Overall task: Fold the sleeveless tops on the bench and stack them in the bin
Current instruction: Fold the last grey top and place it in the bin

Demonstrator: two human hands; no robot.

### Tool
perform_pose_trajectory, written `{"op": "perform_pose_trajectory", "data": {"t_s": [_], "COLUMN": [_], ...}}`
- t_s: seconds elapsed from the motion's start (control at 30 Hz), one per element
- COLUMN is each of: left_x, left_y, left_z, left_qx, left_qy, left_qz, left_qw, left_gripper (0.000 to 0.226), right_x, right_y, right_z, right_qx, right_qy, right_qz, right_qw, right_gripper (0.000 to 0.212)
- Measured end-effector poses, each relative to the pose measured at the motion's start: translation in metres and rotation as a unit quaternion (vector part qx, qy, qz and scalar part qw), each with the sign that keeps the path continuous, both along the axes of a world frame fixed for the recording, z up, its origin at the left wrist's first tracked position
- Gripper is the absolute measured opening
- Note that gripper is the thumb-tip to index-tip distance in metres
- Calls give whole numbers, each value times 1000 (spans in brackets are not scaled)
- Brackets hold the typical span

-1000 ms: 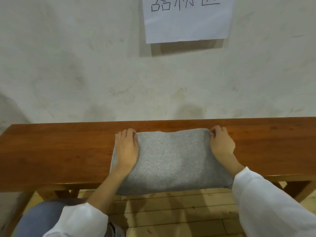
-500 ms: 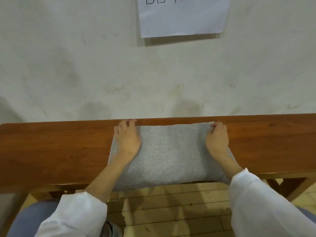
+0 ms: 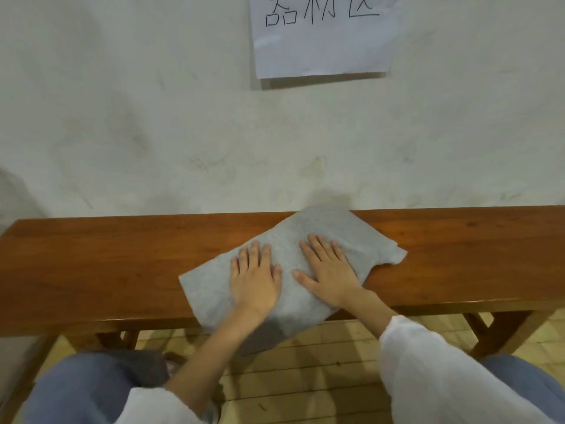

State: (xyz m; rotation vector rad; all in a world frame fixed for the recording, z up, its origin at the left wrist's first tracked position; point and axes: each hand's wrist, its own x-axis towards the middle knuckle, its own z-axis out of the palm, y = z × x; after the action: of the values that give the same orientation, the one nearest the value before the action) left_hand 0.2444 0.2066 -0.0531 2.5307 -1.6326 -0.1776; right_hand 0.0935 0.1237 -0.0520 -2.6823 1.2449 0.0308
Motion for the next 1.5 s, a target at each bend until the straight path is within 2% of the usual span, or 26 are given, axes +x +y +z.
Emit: {"op": "perform_pose_trajectory", "data": {"t_s": [0.07, 0.13, 0.2, 0.27, 0.33, 0.37, 0.43, 0.5, 0.6, 0.67, 0.73, 0.8, 0.9, 1.07, 1.2, 1.3, 1.37, 1.4, 1.5], "left_x": [-11, -16, -14, -8, -4, -4, -9, -20, -30, -22, -6, 8, 14, 20, 17, 12, 9, 9, 13], "left_y": [17, 24, 16, -1, -17, -20, -19, -4, 23, 25, 19, 16, 18, 35, 48, 52, 57, 60, 64], "left_z": [8, 17, 20, 14, 7, 3, -2, -2, 3, 6, 1, -3, -9, -5, -5, -8, 1, 7, 39], "left_qx": [-4, -17, -61, -96, -58, -32, 0, 2, -39, -89, -114, -87, -19, 45, 45, 16, 21, 36, 37], "left_qy": [-26, -39, -25, 15, 19, 8, -3, -7, -59, -74, -63, -49, -34, -45, -70, -102, -75, -41, 85], "left_qz": [22, 13, -33, -120, -207, -222, -199, -139, -78, -100, -176, -245, -270, -301, -288, -279, -267, -266, -255], "left_qw": [999, 999, 997, 988, 976, 974, 980, 990, 994, 988, 976, 964, 962, 952, 954, 955, 960, 962, 962], "left_gripper": [58, 54, 49, 47, 53, 56, 60, 62, 60, 57, 62, 74, 85, 99, 92, 79, 85, 86, 57], "right_x": [-14, -19, -20, -19, -20, -20, -24, -29, -40, -50, -56, -57, -57, -66, -63, -64, -64, -63, -62], "right_y": [-19, -19, -5, 15, 29, 32, 27, 15, 4, 3, 4, 8, 18, 27, 41, 47, 52, 56, 62], "right_z": [9, 13, 10, 7, 1, -3, -7, -7, -3, -3, -6, -6, -1, -1, 0, -1, 9, 17, 40], "right_qx": [9, 1, -22, -25, 9, -2, -22, -19, 5, 12, 5, 6, 16, 9, -14, -2, 14, 33, 87], "right_qy": [26, 32, -5, -60, -49, -33, -5, 6, 0, -29, -36, -29, -10, 55, 83, 86, 77, 72, 35], "right_qz": [69, 78, 8, -133, -229, -238, -200, -132, -9, 24, 30, 25, 28, 66, 53, 42, 33, 32, 33], "right_qw": [997, 996, 1000, 989, 972, 971, 980, 991, 1000, 999, 999, 999, 999, 996, 995, 995, 996, 996, 995], "right_gripper": [101, 102, 101, 93, 85, 87, 100, 104, 92, 85, 85, 86, 91, 106, 100, 88, 87, 78, 51]}}
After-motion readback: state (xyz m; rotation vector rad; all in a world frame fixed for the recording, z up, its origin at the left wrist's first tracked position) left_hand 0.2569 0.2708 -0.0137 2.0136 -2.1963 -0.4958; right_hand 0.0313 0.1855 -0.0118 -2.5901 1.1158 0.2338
